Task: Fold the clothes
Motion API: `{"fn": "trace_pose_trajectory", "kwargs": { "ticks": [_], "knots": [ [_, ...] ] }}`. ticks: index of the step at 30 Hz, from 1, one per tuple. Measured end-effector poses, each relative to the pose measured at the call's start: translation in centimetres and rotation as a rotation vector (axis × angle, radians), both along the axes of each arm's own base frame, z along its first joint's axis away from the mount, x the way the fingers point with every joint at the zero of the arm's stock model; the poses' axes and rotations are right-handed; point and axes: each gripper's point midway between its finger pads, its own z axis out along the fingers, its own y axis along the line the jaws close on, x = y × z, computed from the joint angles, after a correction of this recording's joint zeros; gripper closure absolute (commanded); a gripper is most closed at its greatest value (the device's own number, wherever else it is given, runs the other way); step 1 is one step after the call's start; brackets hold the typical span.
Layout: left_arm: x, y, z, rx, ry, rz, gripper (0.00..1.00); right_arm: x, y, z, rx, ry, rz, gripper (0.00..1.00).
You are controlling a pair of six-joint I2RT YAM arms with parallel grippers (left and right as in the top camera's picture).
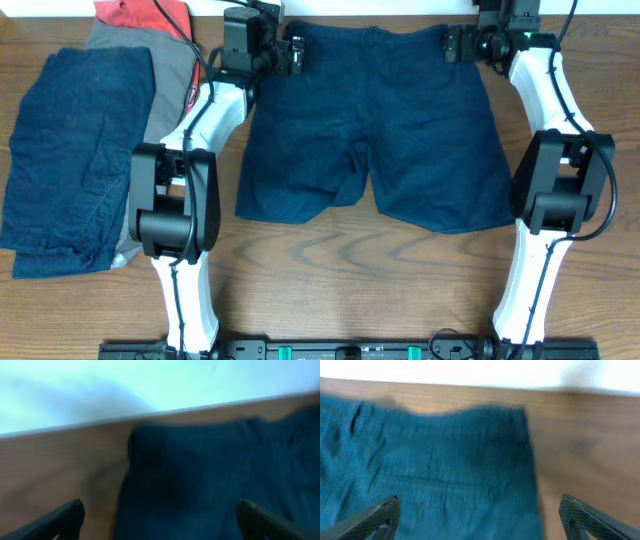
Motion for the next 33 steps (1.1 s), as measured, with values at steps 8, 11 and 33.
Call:
{"fn": "trace_pose_trajectory", "kwargs": {
  "ticks": [8, 11, 33],
  "knots": [
    [-8.7, 3.2, 2.5, 0.056, 0.318, 0.037, 0.02, -9.0, 1.2, 3.2, 0.074, 0.287, 0.011, 0.01],
    [-12.7, 3.5, 3.4, 0.062, 0.44, 0.027, 0.02, -12.2, 1.7, 4.8, 0.092, 0.37, 0.017, 0.03],
    [-26.3, -9.3, 0.2, 0.266, 0.722, -0.439, 0.05, -14.6, 5.4, 4.8, 0.1, 0.452, 0.073, 0.08]
  ]
}}
